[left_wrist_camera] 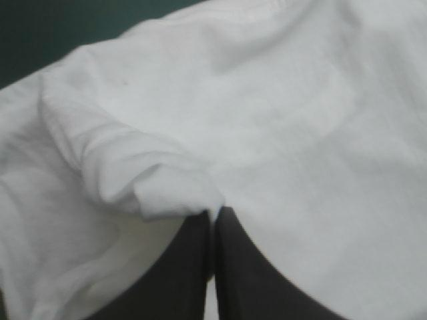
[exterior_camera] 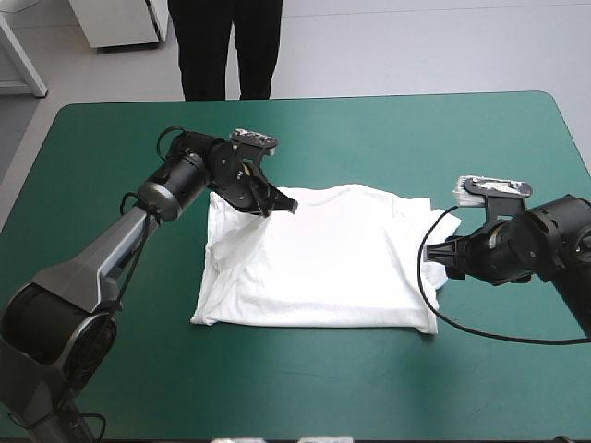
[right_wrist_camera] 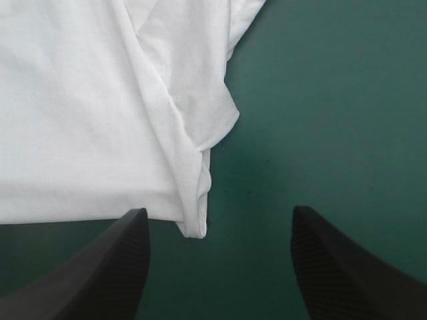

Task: Fold the cloth

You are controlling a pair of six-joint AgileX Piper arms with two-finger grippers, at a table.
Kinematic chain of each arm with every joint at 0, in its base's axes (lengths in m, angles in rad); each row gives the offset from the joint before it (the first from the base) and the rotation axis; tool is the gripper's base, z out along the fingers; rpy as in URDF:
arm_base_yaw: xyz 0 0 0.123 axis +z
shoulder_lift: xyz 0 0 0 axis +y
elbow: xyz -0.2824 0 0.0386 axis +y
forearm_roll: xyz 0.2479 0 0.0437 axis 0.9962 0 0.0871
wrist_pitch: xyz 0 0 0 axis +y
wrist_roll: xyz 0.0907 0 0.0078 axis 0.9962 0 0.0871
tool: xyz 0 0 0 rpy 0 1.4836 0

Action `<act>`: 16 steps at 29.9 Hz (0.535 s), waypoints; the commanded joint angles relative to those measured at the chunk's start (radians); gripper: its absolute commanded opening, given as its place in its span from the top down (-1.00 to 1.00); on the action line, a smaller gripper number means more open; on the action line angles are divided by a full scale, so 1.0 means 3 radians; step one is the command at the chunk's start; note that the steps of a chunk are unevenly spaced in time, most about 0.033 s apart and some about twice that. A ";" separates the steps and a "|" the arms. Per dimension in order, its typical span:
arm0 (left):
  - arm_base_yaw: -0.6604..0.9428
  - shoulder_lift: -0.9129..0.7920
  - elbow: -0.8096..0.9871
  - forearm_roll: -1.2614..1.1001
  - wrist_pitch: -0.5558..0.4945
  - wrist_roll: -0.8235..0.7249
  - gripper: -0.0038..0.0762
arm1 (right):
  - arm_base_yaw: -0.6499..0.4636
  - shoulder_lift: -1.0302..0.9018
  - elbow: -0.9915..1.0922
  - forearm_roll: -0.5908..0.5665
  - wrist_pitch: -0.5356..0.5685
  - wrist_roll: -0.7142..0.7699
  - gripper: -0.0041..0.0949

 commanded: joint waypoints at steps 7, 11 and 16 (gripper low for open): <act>-0.0097 0.0284 -0.0105 -0.0042 -0.0105 -0.0048 0.93 | 0.0003 -0.0052 -0.0111 -0.0062 0.0010 -0.0002 -0.25; -0.0097 0.0423 -0.0105 -0.0055 -0.0049 0.0026 0.85 | 0.0003 -0.0052 -0.0111 -0.0062 0.0003 -0.0002 -0.25; -0.0097 0.0478 -0.0111 -0.0087 0.0101 0.0167 0.09 | 0.0003 -0.0052 -0.0111 -0.0062 -0.0019 -0.0002 -0.25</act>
